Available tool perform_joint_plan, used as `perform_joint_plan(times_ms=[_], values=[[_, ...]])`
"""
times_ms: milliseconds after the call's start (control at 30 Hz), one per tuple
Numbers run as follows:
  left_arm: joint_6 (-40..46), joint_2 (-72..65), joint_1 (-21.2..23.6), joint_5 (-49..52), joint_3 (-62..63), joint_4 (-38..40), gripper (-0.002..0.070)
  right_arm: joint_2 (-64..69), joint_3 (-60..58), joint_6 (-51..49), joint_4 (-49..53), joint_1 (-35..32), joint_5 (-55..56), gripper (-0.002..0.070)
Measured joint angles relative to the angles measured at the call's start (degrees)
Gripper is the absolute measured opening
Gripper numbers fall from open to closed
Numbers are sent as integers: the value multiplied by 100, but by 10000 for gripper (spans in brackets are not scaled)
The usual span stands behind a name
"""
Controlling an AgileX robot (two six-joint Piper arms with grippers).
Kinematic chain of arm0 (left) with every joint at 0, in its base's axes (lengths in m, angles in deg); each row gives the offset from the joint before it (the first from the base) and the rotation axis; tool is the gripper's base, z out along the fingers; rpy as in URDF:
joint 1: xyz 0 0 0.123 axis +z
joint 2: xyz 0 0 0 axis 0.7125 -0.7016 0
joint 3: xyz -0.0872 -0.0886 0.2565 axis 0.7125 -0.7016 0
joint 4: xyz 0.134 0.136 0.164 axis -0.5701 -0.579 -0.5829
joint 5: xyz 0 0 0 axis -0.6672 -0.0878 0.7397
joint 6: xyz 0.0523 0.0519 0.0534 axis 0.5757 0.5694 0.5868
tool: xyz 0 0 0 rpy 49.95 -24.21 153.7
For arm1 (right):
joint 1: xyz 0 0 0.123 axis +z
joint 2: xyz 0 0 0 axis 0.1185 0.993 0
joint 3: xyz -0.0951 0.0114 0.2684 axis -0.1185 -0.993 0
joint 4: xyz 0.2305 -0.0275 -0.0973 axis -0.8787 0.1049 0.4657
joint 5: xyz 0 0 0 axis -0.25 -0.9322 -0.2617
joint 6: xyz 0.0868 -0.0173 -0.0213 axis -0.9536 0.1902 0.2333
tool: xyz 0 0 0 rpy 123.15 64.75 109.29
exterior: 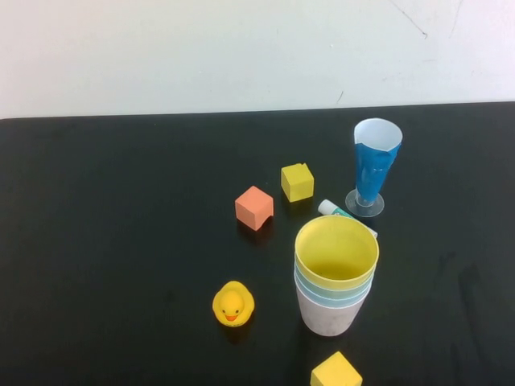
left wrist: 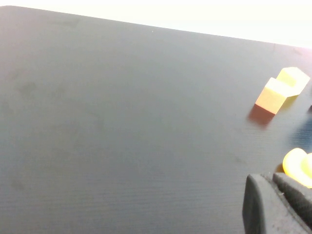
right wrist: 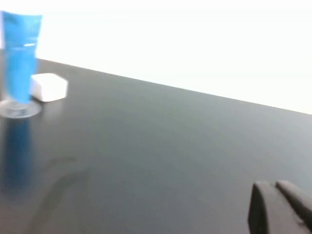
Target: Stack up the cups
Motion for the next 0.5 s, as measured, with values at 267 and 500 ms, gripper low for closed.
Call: perform_joint_plan(times_ms=[267, 500], values=[[0, 0, 0, -2, 0, 0, -2, -23, -12, -657, 282, -346, -944, -1], [0, 0, 0, -2, 0, 0, -2, -23, -12, -909, 483, -304, -1214, -1]])
